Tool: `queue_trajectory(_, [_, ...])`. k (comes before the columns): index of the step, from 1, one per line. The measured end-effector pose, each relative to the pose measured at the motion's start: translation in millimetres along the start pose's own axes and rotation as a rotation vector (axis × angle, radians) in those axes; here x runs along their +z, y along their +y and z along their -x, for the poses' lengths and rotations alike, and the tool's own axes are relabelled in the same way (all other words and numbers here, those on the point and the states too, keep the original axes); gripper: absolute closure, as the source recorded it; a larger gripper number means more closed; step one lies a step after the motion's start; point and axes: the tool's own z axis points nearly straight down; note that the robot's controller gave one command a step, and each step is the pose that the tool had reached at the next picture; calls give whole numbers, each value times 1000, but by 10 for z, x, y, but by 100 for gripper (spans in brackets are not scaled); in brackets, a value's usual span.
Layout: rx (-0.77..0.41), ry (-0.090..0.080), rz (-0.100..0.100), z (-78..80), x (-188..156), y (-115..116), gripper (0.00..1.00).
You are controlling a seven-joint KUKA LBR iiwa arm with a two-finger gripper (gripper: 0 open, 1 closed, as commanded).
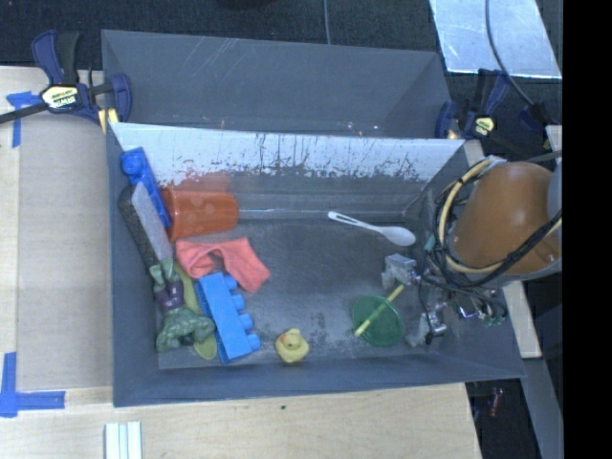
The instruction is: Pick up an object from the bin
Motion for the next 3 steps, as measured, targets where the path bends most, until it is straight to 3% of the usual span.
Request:
queue_trajectory(1, [-154, -13, -7, 138, 46, 134, 0])
queue_trajectory(2, [-541, -17, -10, -83, 23, 229, 100])
queue_trajectory(3, [-541, -17, -10, -83, 23, 229, 100])
